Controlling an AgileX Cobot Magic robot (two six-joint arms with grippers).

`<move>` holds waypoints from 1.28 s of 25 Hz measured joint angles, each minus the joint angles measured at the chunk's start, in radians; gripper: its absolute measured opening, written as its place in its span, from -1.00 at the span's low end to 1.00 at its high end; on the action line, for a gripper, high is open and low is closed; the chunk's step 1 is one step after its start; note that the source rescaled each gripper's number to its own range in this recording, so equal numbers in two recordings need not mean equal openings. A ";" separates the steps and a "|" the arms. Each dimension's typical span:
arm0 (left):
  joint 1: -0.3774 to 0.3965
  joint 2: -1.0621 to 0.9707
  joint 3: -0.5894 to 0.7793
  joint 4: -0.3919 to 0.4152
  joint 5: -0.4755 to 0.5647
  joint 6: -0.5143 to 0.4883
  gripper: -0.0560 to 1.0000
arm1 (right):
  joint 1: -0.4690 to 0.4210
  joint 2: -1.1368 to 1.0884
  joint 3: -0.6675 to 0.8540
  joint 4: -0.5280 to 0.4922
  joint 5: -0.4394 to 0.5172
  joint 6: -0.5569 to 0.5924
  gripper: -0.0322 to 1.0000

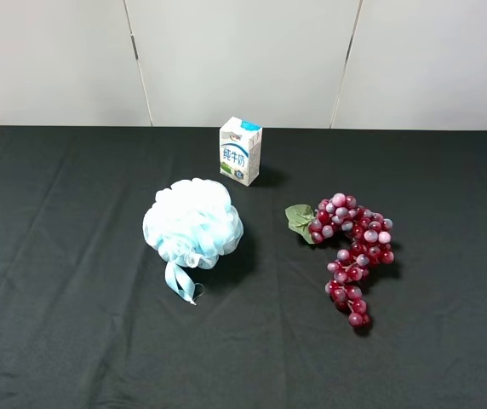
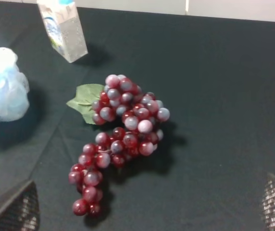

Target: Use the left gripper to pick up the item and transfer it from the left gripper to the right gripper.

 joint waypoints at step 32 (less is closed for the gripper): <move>0.000 0.000 0.000 0.000 0.000 0.000 0.96 | -0.253 0.000 0.000 0.000 0.000 0.004 1.00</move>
